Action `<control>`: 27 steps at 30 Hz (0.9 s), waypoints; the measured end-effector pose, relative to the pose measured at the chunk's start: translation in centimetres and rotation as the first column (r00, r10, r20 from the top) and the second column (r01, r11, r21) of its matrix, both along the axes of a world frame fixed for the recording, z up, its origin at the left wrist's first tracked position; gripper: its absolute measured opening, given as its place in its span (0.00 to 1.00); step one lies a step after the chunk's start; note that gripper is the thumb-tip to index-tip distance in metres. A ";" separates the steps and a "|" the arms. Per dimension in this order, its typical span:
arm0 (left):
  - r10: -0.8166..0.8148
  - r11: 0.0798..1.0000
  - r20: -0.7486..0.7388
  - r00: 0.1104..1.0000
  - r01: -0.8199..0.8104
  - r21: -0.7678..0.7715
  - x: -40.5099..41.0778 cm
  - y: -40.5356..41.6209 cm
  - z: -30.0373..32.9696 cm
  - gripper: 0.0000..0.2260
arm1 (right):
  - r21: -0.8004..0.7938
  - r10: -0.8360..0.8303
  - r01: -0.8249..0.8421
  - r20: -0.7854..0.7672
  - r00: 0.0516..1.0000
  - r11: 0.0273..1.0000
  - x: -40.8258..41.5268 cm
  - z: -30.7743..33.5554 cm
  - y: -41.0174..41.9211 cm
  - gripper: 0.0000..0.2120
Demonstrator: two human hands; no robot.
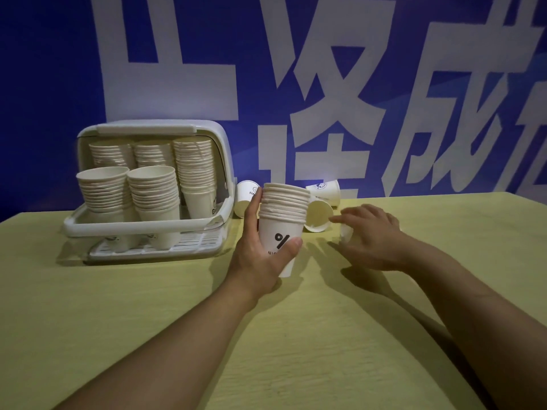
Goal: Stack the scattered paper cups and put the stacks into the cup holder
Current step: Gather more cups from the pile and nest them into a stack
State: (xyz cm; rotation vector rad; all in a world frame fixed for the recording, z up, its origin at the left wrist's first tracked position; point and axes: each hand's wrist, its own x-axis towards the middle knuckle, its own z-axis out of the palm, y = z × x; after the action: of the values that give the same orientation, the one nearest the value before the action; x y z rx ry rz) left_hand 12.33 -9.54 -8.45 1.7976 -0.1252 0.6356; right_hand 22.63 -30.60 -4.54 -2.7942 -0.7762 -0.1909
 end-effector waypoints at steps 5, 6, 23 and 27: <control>-0.008 0.999 0.033 0.999 0.009 -0.038 0.1 0.1 -0.1 0.40 | -0.148 -0.031 0.033 0.018 0.999 0.988 -0.3 1.1 -1.1 0.35; -0.011 0.999 0.029 1.000 0.012 -0.033 0.1 0.1 -0.1 0.41 | -0.134 -0.047 0.055 0.066 0.997 0.989 -0.4 1.3 -1.1 0.35; -0.161 0.958 -0.101 0.982 0.180 0.224 -0.6 -0.3 0.1 0.42 | 0.970 0.198 -0.031 -0.018 0.980 0.241 -3.8 2.0 3.1 0.04; -0.148 0.974 -0.081 0.986 0.159 0.164 -0.3 -0.1 0.0 0.43 | 0.948 0.244 -0.021 -0.060 0.968 0.318 -3.8 1.8 3.6 0.18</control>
State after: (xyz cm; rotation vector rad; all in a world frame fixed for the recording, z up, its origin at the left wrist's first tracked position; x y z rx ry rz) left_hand 11.99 -9.65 -8.44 1.9498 -0.2766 0.4633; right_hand 18.81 -26.95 -2.73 -1.5416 -0.5466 -0.2342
